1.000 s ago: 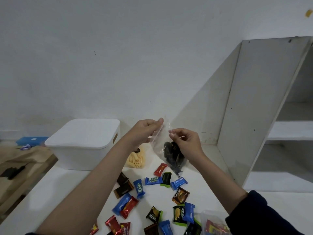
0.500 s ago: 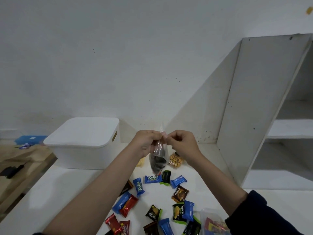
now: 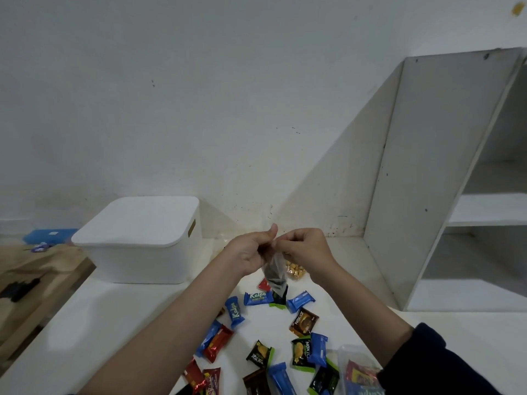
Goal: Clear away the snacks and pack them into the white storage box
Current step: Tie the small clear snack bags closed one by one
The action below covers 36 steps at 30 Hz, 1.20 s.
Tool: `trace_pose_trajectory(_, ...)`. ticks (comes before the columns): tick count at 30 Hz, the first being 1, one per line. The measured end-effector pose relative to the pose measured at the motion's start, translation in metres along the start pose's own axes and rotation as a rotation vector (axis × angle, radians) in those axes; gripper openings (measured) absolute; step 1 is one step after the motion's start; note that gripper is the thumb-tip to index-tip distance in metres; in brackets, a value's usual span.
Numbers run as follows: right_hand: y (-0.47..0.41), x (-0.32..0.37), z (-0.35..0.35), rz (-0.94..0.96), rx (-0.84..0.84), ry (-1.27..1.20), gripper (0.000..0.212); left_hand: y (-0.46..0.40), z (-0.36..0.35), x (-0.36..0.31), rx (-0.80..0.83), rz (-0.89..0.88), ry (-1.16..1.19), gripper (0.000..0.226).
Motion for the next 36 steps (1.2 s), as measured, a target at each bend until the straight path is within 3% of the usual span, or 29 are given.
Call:
trace_pose_trajectory(13, -0.010, -0.024, -0.001, -0.325, 0.112, -0.322, 0.009, -0.004, 0.012, 0.001, 0.173, -0.106, -0.194, 0.019)
trace_pose_trajectory(21, -0.014, -0.030, 0.000, -0.324, 0.145, -0.391, 0.019, -0.006, 0.015, 0.000, 0.199, -0.235, -0.272, 0.014)
trace_pose_trajectory(27, -0.018, -0.034, -0.005, -0.370, 0.198, -0.462, 0.014, -0.005, 0.013, 0.003, 0.285, -0.308, -0.191, 0.018)
trace_pose_trajectory(32, -0.018, -0.039, -0.005, -0.351, 0.265, -0.413, 0.021, -0.008, 0.018, 0.007, 0.299, -0.280, -0.202, 0.020)
trace_pose_trajectory(36, -0.026, -0.047, 0.006, -0.296, 0.227, -0.349, 0.022, -0.013, 0.024, 0.002, 0.283, -0.212, -0.359, 0.018)
Point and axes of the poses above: each hand's wrist, its own y-axis away from the middle knuckle, its own z-axis out of the back of the hand, x = y × z, the point moved 5 cm from there along -y, towards the middle knuckle, and after that the axes turned 14 degrees about -z, right-handed, at the moved point
